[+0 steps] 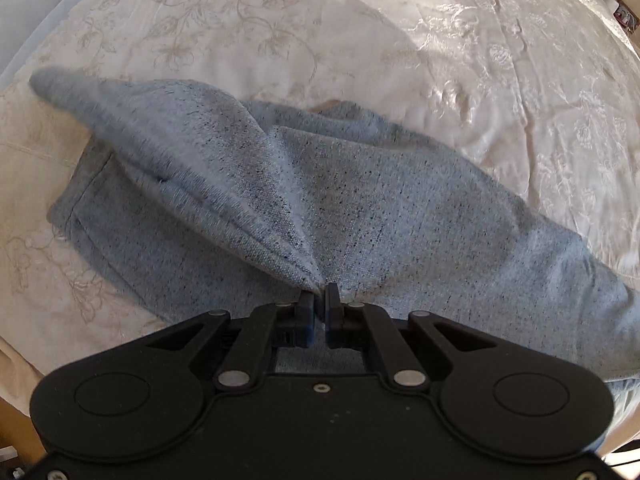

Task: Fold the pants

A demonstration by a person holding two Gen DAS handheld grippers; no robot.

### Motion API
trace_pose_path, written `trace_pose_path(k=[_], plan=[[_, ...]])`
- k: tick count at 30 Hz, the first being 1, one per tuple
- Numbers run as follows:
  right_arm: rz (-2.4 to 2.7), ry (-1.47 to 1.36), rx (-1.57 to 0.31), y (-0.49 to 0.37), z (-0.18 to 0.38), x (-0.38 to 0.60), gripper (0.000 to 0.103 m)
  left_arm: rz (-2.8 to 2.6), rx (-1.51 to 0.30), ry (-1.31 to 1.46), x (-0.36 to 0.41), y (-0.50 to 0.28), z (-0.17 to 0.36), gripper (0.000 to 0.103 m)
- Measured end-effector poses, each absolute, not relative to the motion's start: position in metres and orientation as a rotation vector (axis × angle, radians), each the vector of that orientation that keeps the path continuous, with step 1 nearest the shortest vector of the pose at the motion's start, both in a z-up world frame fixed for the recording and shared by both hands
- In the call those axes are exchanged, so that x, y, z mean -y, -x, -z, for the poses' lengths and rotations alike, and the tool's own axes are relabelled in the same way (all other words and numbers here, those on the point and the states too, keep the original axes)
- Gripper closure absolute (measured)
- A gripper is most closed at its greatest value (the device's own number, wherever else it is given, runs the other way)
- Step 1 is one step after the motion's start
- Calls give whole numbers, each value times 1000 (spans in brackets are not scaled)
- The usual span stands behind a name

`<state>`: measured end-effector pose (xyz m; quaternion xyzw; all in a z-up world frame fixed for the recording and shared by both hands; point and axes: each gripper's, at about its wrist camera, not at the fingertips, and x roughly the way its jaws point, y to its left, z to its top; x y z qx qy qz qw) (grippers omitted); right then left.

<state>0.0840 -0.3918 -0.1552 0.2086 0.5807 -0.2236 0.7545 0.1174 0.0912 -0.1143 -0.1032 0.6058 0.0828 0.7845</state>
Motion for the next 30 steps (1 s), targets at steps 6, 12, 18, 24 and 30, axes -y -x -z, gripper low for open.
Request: trace_pose_path(k=[6, 12, 18, 24, 30], plan=[[503, -424, -1276, -78, 162, 386, 101, -179, -1341, 211, -93, -104, 127, 97], [515, -415, -1282, -70, 170, 383, 101, -157, -1354, 184, -94, -100, 141, 97], [532, -402, -1279, -65, 173, 378, 101, -141, -1379, 145, -89, -102, 162, 97], [553, -386, -1272, -66, 173, 374, 101, -108, -1439, 124, -91, -103, 186, 97], [577, -379, -1259, -67, 165, 369, 101, -26, -1431, 124, -103, -94, 162, 87]])
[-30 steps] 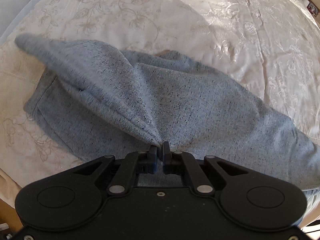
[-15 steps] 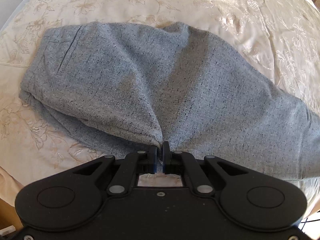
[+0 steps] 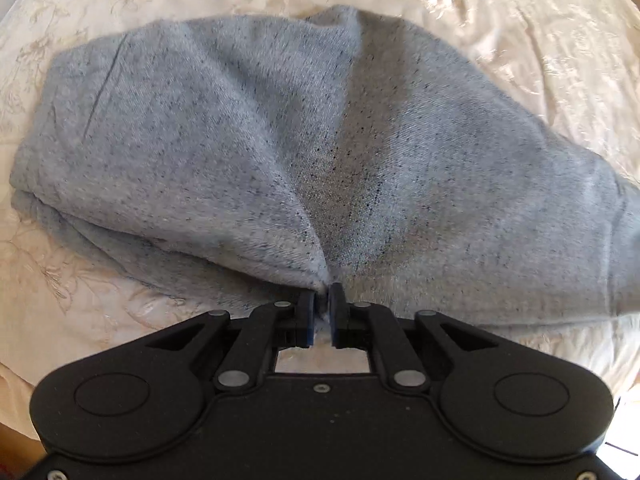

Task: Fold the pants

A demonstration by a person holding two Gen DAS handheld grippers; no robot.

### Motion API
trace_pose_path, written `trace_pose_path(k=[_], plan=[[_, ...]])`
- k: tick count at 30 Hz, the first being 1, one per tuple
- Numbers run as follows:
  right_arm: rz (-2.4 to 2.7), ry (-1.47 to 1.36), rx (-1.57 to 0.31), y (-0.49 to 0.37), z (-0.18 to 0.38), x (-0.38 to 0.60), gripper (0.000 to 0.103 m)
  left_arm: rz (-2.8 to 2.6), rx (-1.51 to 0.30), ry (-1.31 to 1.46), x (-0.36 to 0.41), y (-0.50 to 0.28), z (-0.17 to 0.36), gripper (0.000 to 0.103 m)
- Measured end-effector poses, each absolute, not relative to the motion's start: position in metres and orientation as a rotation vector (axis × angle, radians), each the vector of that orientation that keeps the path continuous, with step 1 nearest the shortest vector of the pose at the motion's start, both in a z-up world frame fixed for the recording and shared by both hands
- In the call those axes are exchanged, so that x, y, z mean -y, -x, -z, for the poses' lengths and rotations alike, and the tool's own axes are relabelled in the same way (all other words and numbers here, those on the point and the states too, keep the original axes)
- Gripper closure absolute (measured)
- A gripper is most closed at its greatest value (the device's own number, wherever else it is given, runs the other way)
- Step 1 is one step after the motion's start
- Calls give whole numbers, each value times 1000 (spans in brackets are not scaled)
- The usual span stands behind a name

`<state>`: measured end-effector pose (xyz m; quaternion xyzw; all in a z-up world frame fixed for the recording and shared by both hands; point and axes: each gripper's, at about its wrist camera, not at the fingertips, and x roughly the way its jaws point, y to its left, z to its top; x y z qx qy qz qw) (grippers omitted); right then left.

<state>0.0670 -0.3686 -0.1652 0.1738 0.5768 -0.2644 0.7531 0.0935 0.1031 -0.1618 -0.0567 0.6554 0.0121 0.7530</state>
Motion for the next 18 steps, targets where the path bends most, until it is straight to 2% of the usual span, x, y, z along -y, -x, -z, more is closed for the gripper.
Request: trace_pose_path(k=[1, 7, 10, 15, 18], plan=[[582, -379, -1258, -67, 164, 368, 101, -21, -1418, 123, -109, -90, 153, 84], [615, -375, -1257, -68, 163, 365, 101, -192, -1338, 240, -168, -91, 133, 83], [627, -369, -1257, -70, 164, 363, 101, -302, -1354, 358, -197, -97, 144, 73], [640, -352, -1259, -74, 165, 360, 101, -307, -1353, 490, -219, -99, 159, 71], [650, -343, -1261, -74, 165, 359, 101, -288, -1351, 489, -221, -101, 165, 61]])
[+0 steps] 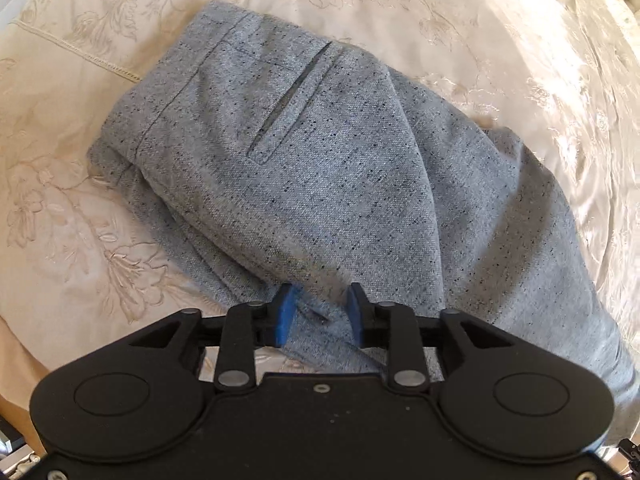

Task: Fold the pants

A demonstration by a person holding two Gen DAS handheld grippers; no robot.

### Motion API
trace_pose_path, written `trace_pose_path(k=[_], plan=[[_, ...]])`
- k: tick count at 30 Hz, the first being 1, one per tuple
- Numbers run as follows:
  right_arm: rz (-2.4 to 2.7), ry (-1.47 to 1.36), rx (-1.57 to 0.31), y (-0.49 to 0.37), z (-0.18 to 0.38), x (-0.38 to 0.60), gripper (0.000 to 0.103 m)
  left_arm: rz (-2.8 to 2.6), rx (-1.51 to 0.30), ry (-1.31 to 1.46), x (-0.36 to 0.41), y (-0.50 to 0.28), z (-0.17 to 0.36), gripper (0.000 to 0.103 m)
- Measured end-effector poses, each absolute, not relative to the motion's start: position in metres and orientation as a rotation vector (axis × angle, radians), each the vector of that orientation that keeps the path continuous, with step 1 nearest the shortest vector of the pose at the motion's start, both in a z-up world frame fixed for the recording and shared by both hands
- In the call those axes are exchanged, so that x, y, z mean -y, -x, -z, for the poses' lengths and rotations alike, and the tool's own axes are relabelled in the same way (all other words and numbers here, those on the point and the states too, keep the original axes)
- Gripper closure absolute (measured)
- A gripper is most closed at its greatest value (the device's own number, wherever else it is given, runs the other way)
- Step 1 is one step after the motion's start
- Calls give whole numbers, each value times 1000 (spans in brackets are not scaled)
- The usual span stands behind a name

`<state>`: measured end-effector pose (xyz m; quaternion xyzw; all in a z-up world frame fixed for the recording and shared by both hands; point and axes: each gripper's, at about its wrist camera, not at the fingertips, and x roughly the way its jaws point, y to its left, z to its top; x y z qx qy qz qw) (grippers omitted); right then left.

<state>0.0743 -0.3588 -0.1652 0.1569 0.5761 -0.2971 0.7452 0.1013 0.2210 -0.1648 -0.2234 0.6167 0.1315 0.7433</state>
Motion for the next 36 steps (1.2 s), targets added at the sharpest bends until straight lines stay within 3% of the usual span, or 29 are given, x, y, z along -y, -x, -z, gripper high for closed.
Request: trace_pose_path(k=[7, 8, 9, 17, 29, 36], plan=[[661, -340, -1255, -74, 163, 356, 101, -302, -1370, 552, -223, -115, 182, 60], [661, -339, -1255, -74, 163, 356, 101, -310, -1357, 549, -224, -115, 182, 81], [662, -336, -1254, -74, 162, 355, 101, -335, -1350, 532, -224, -115, 179, 93], [675, -359, -1210, -58, 143, 359, 101, -324, -1251, 451, -225, -97, 132, 95], [653, -366, -1328, -47, 199, 371, 101, -450, -1352, 298, -206, -98, 168, 94], [552, -472, -1279, -40, 175, 410, 94, -533, -1323, 172, -175, -96, 143, 88]])
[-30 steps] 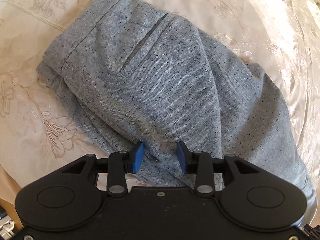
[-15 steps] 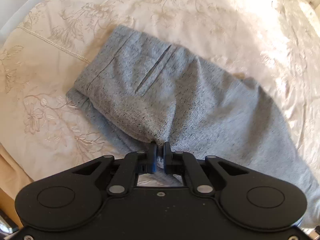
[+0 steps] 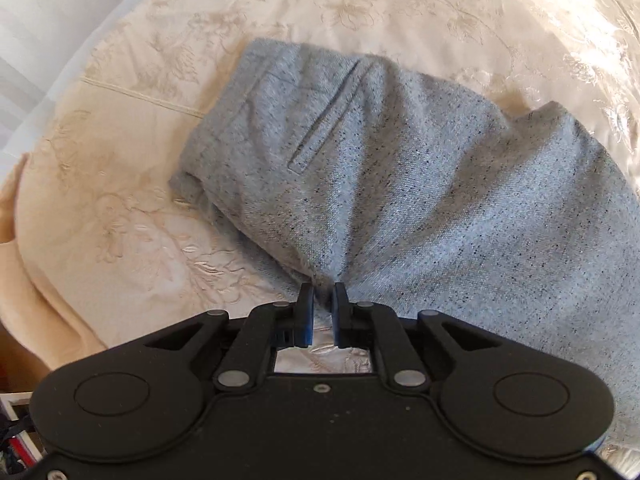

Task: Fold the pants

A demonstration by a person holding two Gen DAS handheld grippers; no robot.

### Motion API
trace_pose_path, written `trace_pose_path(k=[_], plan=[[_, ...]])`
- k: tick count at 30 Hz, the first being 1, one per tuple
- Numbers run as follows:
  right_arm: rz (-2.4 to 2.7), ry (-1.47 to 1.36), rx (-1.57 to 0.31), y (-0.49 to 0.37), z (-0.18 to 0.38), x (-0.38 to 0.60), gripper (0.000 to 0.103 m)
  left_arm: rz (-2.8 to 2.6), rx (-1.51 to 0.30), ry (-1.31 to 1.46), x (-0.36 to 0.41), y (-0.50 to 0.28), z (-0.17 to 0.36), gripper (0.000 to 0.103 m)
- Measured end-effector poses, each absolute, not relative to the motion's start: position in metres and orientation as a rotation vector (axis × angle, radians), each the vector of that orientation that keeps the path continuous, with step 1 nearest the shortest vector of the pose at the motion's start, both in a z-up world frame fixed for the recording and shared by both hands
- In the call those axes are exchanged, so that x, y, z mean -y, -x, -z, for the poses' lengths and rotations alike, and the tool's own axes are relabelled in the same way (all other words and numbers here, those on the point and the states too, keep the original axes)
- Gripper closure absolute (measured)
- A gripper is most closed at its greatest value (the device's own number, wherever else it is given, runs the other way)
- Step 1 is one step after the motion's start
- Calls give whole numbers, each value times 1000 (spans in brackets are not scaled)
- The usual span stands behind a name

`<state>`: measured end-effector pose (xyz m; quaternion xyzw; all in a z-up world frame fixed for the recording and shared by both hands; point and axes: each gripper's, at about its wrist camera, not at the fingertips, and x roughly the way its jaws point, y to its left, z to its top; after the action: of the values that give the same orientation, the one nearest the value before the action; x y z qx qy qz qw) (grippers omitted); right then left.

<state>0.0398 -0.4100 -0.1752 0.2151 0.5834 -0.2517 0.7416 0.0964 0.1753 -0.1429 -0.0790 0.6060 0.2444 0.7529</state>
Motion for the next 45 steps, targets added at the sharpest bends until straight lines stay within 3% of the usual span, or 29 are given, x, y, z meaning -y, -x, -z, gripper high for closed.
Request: trace_pose_path(k=[4, 14, 20, 25, 29, 32, 34, 36, 45], plan=[[553, -450, -1210, -41, 155, 438, 87, -586, -1245, 103, -146, -91, 115, 88], [401, -356, -1135, -121, 163, 463, 87, -233, -1137, 37, -19, -126, 79, 86], [333, -323, -1200, -168, 195, 479, 87, -68, -1144, 8, 43, -149, 86, 85], [218, -274, -1290, -152, 211, 477, 87, 5, -1169, -33, 80, -158, 92, 85], [124, -259, -1315, -125, 208, 475, 87, 36, -1194, -54, 99, -164, 97, 85], [83, -196, -1234, -119, 198, 470, 86, 45, -1210, -61, 107, -167, 100, 85], [57, -140, -1185, -123, 191, 471, 77, 43, -1221, -65, 110, -166, 101, 85], [13, -84, -1168, -133, 189, 471, 75, 36, -1236, -68, 112, -165, 103, 85], [-302, 222, -1260, -157, 211, 465, 73, -23, -1290, -44, 105, -158, 107, 85]])
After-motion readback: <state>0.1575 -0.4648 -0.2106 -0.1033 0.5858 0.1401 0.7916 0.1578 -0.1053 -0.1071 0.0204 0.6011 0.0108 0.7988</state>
